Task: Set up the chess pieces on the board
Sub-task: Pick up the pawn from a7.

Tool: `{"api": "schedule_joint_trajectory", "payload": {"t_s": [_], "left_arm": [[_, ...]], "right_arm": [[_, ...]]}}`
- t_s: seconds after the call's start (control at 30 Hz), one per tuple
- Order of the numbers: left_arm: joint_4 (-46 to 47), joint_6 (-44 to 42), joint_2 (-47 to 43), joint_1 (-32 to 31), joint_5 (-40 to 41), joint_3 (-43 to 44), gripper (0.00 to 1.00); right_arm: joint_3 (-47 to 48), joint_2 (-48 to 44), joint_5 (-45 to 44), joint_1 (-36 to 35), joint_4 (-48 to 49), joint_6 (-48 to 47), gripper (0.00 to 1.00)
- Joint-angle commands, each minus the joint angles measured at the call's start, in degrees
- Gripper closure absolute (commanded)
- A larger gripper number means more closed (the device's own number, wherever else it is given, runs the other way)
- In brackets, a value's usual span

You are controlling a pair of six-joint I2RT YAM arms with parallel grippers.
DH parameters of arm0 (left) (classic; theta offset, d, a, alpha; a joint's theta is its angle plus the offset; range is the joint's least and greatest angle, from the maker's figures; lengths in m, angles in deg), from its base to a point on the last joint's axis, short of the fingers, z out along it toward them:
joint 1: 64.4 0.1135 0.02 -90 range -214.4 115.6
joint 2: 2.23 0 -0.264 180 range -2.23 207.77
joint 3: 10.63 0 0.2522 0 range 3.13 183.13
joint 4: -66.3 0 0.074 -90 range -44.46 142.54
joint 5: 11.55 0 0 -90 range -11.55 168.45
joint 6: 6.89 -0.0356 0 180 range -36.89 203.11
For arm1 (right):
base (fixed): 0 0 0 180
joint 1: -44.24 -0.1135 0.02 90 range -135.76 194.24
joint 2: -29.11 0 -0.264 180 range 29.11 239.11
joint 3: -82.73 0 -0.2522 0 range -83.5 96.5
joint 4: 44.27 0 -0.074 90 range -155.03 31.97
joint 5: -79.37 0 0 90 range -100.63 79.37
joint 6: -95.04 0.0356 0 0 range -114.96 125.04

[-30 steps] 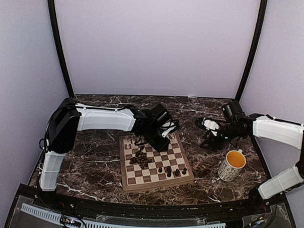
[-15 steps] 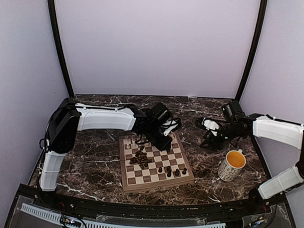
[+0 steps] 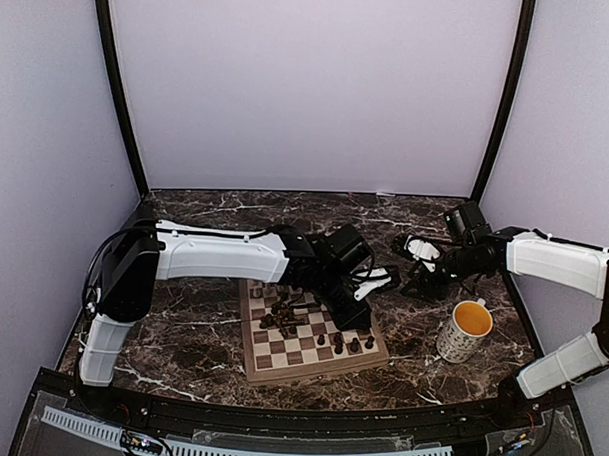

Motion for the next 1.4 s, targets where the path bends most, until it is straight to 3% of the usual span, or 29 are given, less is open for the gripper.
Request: {"api": "schedule_joint_trajectory", "payload": {"t_s": [0.0, 0.43, 1.37], "left_arm": [[-2.59, -2.56, 0.55, 0.54, -2.73, 1.94, 0.93], [-3.15, -1.85, 2.48, 0.29, -2.25, 3.96, 0.91], [-5.41, -2.25, 3.05, 0.29, -0.69, 6.08, 0.75]], "right_arm": [[-0.07, 0.37, 0.1, 0.01, 0.77, -0.31, 0.47], [-0.23, -0.07, -0.08, 0.02, 0.76, -0.31, 0.47], [-0.06, 0.64, 0.03, 0.03, 0.63, -0.39, 0.47]]}}
